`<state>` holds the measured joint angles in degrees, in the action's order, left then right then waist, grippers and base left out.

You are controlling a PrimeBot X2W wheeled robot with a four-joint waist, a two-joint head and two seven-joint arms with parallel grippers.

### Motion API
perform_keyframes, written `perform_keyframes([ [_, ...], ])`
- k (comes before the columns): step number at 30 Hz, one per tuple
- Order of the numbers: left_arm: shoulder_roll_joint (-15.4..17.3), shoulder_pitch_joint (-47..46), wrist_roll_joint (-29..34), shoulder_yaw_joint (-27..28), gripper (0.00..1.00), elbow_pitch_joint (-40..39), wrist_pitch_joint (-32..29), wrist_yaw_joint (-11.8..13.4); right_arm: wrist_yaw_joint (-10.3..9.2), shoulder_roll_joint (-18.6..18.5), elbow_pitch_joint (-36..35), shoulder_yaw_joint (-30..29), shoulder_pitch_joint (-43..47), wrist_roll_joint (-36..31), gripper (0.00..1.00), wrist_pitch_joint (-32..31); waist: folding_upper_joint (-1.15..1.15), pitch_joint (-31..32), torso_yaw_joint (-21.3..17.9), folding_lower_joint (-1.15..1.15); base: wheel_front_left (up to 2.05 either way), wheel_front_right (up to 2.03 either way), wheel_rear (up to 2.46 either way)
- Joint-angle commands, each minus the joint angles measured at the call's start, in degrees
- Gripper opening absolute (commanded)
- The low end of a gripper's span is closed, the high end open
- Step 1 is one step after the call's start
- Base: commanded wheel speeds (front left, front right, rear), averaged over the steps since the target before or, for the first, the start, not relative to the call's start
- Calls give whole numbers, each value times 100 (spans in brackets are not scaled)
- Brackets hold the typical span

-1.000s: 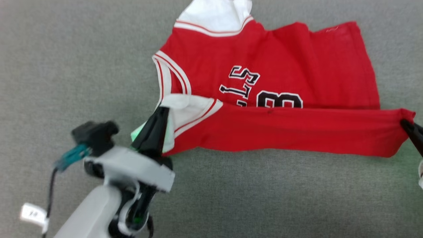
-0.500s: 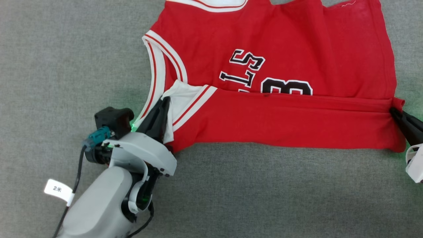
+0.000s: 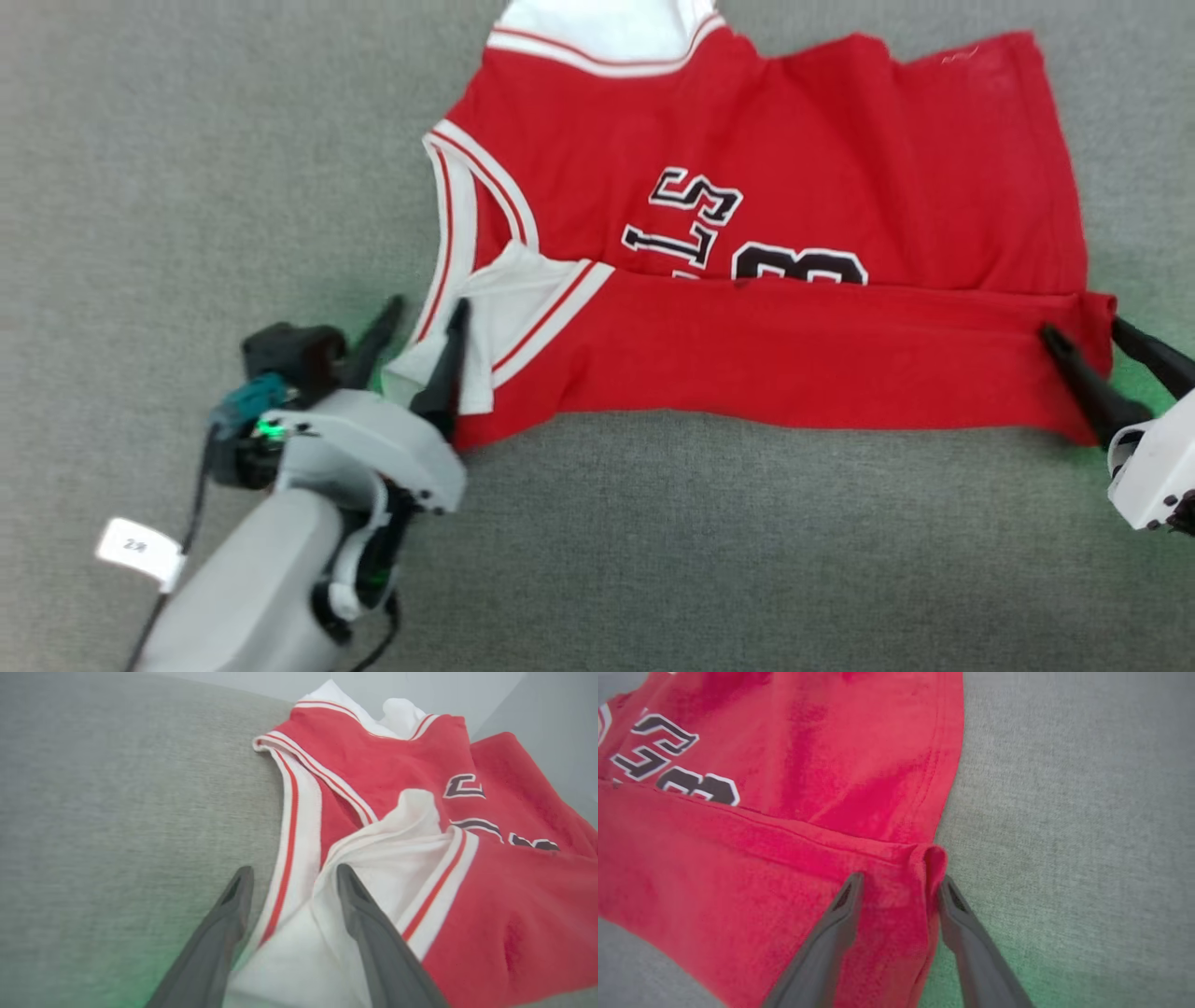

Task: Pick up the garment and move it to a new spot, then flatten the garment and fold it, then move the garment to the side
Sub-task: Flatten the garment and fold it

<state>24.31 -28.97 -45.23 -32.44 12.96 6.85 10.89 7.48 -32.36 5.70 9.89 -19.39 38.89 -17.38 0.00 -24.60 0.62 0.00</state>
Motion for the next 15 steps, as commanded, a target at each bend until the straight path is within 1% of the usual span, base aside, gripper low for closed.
perform_keyframes([
  [1,111,91,-16,33,100,-134,-61,43,1,34,-18,-38,89,2,100,79,0,340,28,0,0,0,0],
  [5,553,201,36,69,100,-666,-459,201,1,145,-128,-137,188,-1,100,183,0,668,46,0,0,0,0],
  [7,748,222,-51,118,100,-1031,-735,280,1,198,-210,-179,261,-20,100,205,0,779,51,0,0,0,0],
  [9,1007,213,-147,146,100,-1368,-1137,327,1,253,-315,-209,305,-49,100,200,0,846,46,0,0,0,0],
  [12,1351,146,-426,114,100,-1844,-1972,367,1,329,-481,-266,374,-88,100,141,0,877,32,0,0,0,0],
  [13,1351,146,-426,114,100,-1844,-1972,367,1,329,-481,-266,374,-88,100,141,0,877,32,0,0,0,0],
  [15,1568,43,-643,90,100,-2083,-2578,368,1,377,-572,-303,393,-128,100,98,0,863,17,0,0,0,0],
])
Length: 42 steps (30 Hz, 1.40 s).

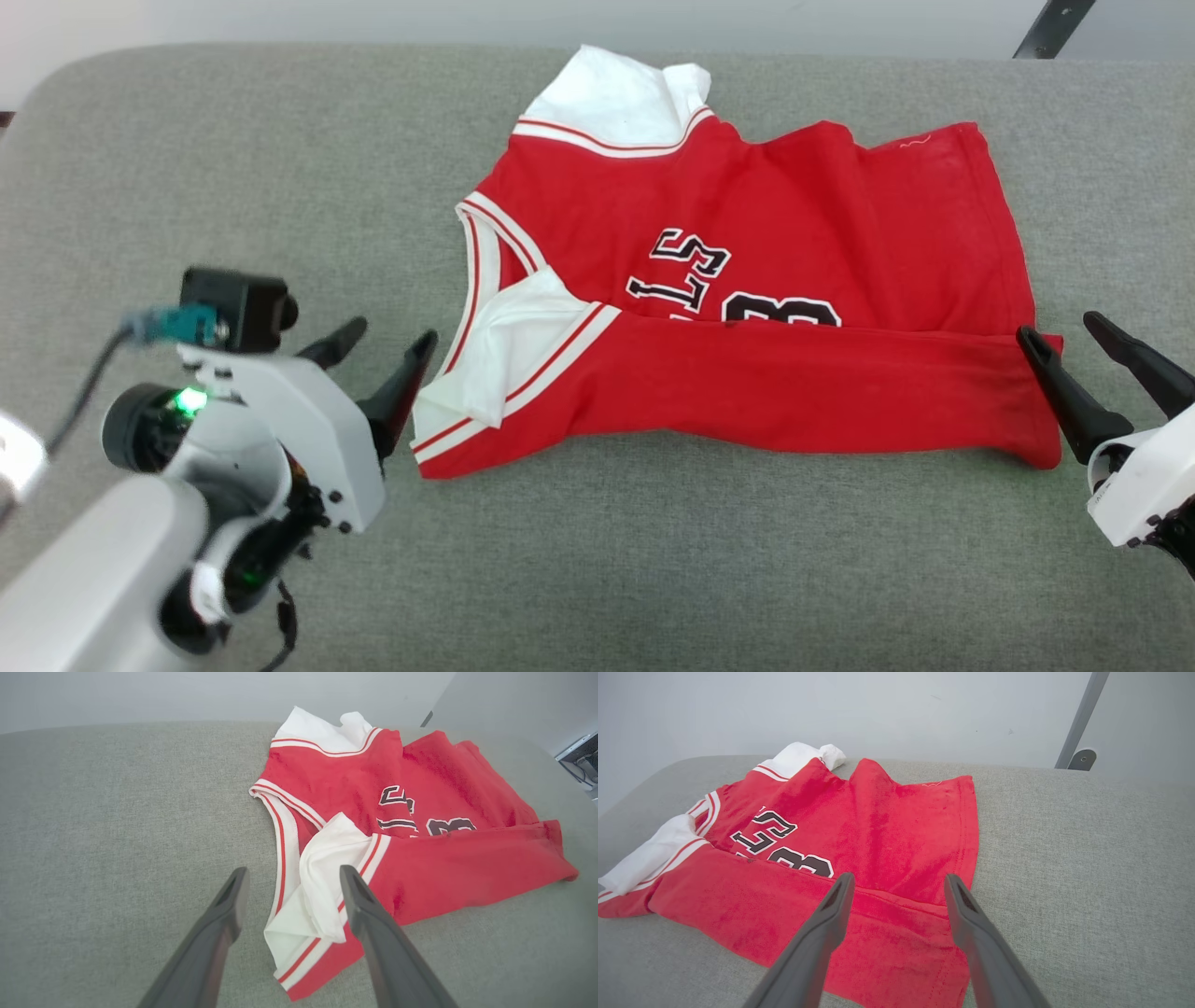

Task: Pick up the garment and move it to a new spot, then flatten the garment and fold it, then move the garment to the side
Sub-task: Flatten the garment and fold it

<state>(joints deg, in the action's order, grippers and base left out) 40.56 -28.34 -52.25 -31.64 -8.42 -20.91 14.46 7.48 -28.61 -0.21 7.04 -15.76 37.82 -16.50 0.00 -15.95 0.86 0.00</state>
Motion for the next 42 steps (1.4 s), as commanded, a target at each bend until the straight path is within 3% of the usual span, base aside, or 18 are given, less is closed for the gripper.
perform_keyframes([
  [1,16,-59,-85,-10,100,-18,-114,24,1,28,-19,-26,32,-26,100,-2,0,-12,-16,0,0,0,0],
  [7,343,-414,-795,-340,100,13,-1985,53,1,124,-96,-28,-47,-60,100,-17,0,-122,-111,0,0,0,0],
  [10,346,-609,-954,-448,100,297,-2486,43,1,156,-93,26,-113,-48,100,0,0,-215,-194,0,0,0,0],
  [17,121,-941,-997,-565,100,1219,-2711,-99,1,130,-54,100,-277,28,100,32,0,-444,-436,0,0,0,0],
  [23,-359,-1017,-1448,-480,100,1766,-2738,-378,1,68,36,114,-345,71,100,92,0,-570,-572,0,0,0,0],
  [27,-380,-1113,-1265,-690,100,2022,-2799,-483,1,47,70,106,-382,94,100,105,0,-615,-621,0,0,0,0],
  [29,-447,-1127,-1304,-706,21,2114,-2830,-531,1,27,93,112,-385,102,100,108,0,-623,-639,0,0,0,0],
  [30,-467,-1141,-1306,-719,0,2146,-2830,-549,1,20,111,117,-393,107,100,106,0,-624,-643,0,0,0,0],
  [35,-493,-1141,-1325,-730,0,2251,-2791,-646,1,-169,110,333,-408,183,100,-345,0,-583,-638,0,0,0,0],
  [42,-599,-1156,-1303,-755,0,2260,-2717,-695,0,-755,2,620,-577,296,100,-1829,0,-588,-546,0,0,0,0],
])
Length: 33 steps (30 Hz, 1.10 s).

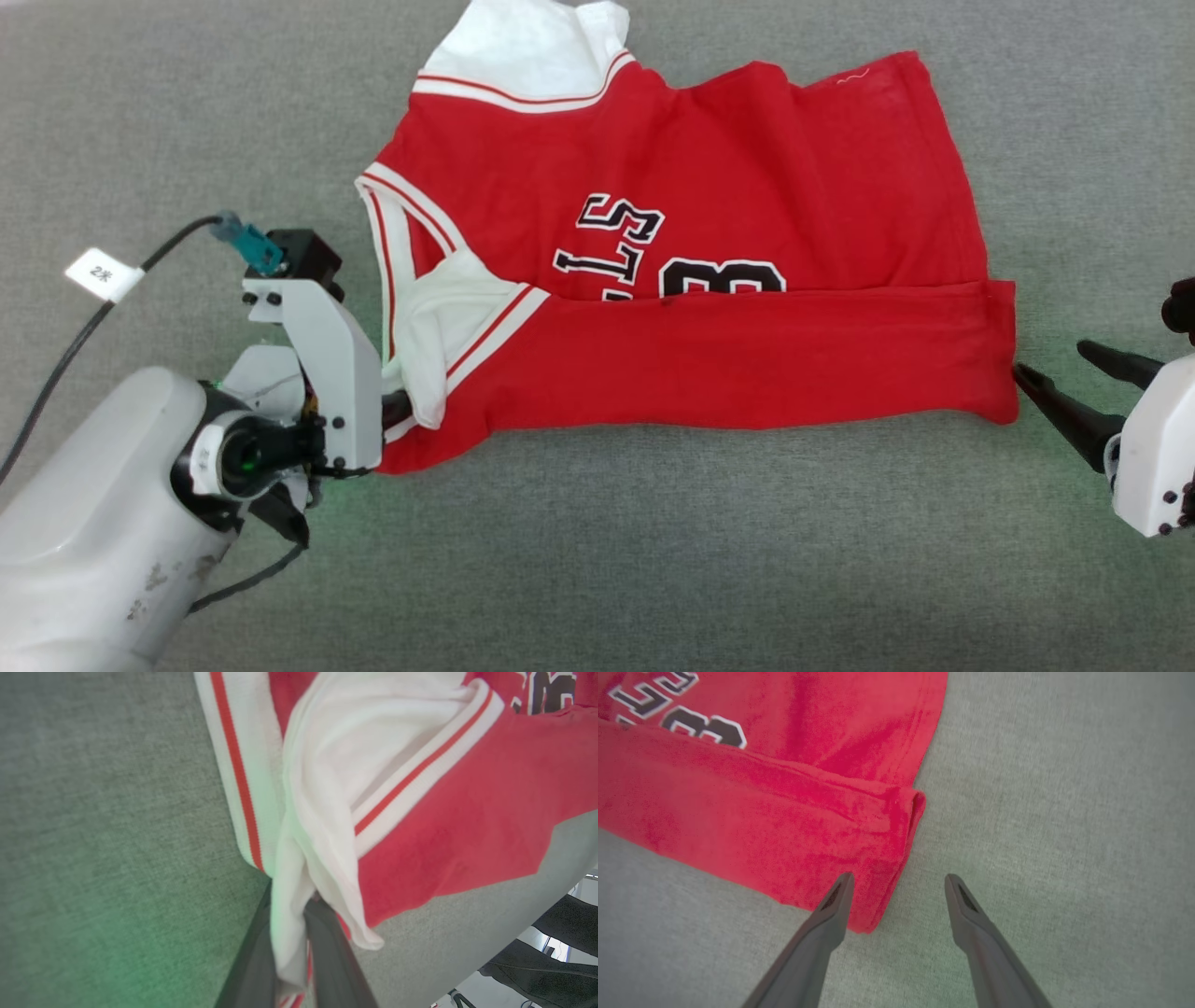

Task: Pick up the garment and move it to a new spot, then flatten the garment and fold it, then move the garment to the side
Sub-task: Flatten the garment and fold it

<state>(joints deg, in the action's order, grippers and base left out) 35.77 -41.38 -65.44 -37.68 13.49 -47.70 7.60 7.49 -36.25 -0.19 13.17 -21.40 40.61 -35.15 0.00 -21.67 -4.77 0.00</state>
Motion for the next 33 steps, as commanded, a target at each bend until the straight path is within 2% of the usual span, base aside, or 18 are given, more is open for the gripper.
perform_keyframes([
  [1,-136,138,24,-155,0,63,-25,-17,-1,-50,18,40,-54,24,100,-217,0,-35,31,0,0,0,0],
  [6,-310,28,60,-194,0,86,66,-72,-1,-65,156,188,-333,178,100,-1089,0,-175,153,0,0,0,0],
  [13,-503,-53,114,-243,0,245,219,-176,-1,-41,490,525,-526,132,100,-1508,0,-307,301,0,0,0,0],
  [14,-519,-51,113,-242,0,267,233,-179,-1,-36,509,578,-526,163,90,-1530,0,-311,317,0,0,0,0],
  [16,-549,-32,95,-241,0,313,277,-217,2,-53,532,685,-537,199,0,-1554,0,-297,346,0,0,0,0],
  [21,-592,81,23,-195,0,378,416,-329,-3,-128,590,679,-498,256,0,-1372,0,-185,388,0,0,0,0],
  [26,-468,309,-91,-95,0,279,529,-384,-4,-266,633,490,-360,334,0,-1209,0,15,389,0,0,0,0],
  [33,-102,875,-210,83,0,-533,708,-229,-4,-512,339,252,98,390,0,-1156,0,190,356,0,0,0,0],
])
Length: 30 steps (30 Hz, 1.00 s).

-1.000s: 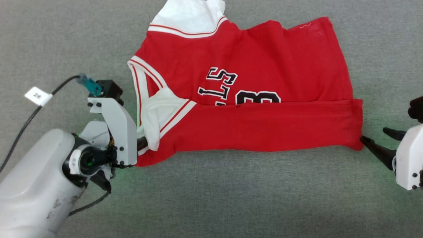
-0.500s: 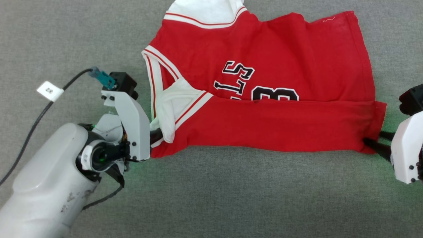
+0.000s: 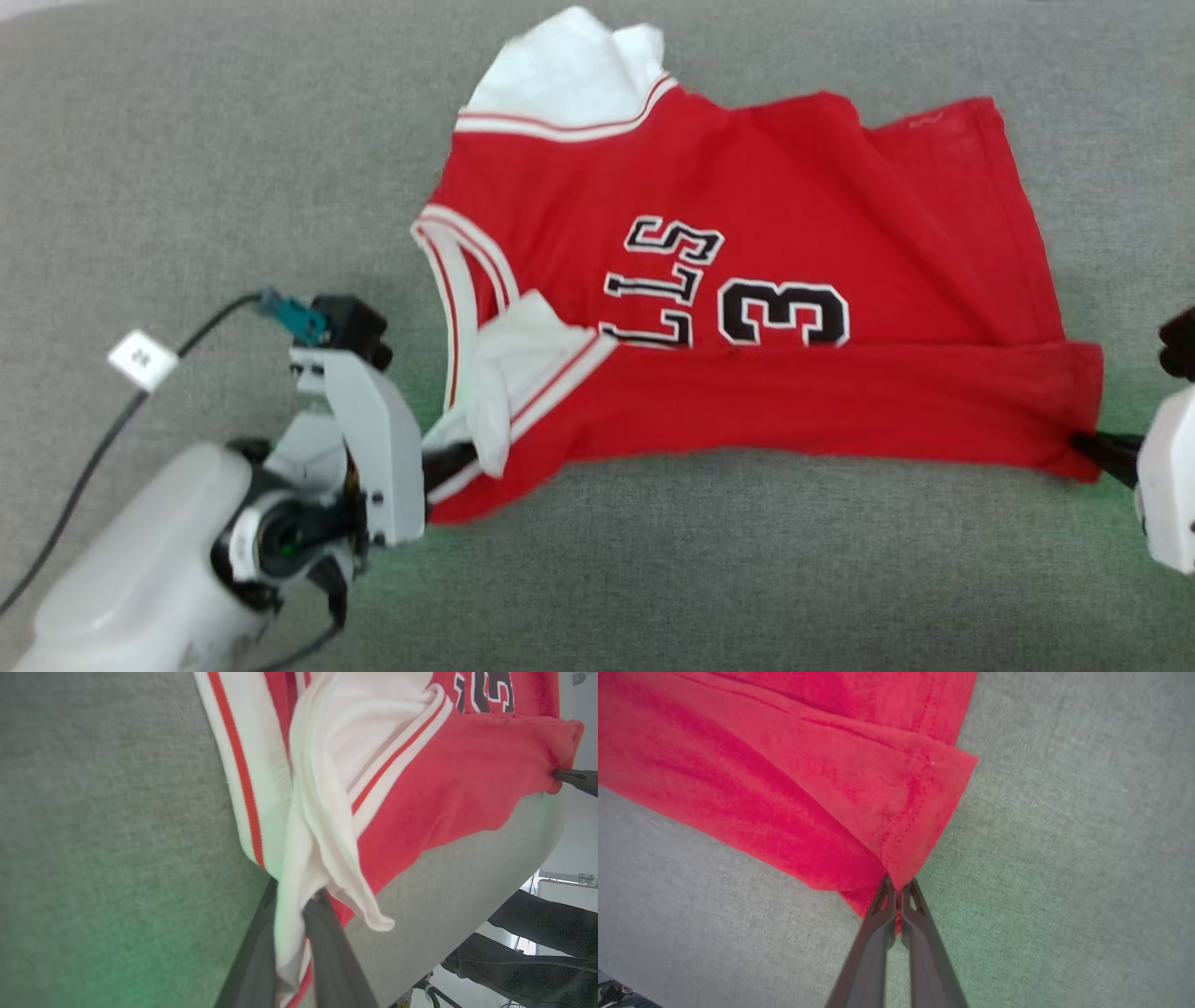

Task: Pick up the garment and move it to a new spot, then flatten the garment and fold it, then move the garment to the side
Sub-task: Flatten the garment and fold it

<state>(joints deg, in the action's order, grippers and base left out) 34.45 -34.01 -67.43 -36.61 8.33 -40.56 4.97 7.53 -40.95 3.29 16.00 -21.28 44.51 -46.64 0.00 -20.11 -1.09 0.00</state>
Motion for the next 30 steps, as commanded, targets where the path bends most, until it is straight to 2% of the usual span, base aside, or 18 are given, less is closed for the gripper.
perform_keyframes([
  [1,30,138,-11,-24,0,-18,-6,34,-9,-42,-10,-31,86,0,0,-7,0,34,-12,0,0,0,0],
  [9,499,1191,-154,44,0,-1415,133,492,-8,-248,-563,-427,895,35,0,-185,0,76,-1,0,0,0,0],
  [16,721,1690,-113,148,0,-2093,370,743,-8,-135,-888,-805,1354,-54,0,-292,0,68,51,0,0,0,0],
  [17,730,1698,-79,174,0,-2103,429,761,-8,-97,-913,-847,1361,-98,11,-264,0,77,58,0,0,0,0],
  [18,746,1687,-19,183,0,-2110,487,735,-8,-60,-952,-872,1367,-147,41,-209,0,98,65,0,0,0,0],
  [19,736,1664,5,235,44,-2118,572,733,-8,-2,-990,-955,1349,-165,93,-114,0,117,75,0,0,0,0],
  [20,717,1663,-11,284,49,-2125,631,759,-8,58,-1006,-1054,1334,-193,100,-20,0,137,81,0,0,0,0],
  [21,747,1647,12,302,63,-2160,663,736,-8,95,-1065,-1152,1310,-256,100,100,0,154,90,0,0,0,0],
  [22,797,1611,70,359,97,-2193,712,721,-8,154,-1117,-1285,1277,-319,100,249,0,174,100,0,0,0,0],
  [23,834,1573,77,440,100,-2213,769,758,-8,230,-1170,-1427,1247,-387,100,411,0,190,109,0,0,0,0],
  [27,1049,1286,228,712,100,-2290,882,809,-8,525,-1439,-1804,1140,-679,100,1008,0,229,106,0,0,0,0],
  [30,1075,881,366,926,100,-2177,1009,776,-8,815,-1630,-1769,1042,-884,100,1400,0,215,39,0,0,0,0],
])
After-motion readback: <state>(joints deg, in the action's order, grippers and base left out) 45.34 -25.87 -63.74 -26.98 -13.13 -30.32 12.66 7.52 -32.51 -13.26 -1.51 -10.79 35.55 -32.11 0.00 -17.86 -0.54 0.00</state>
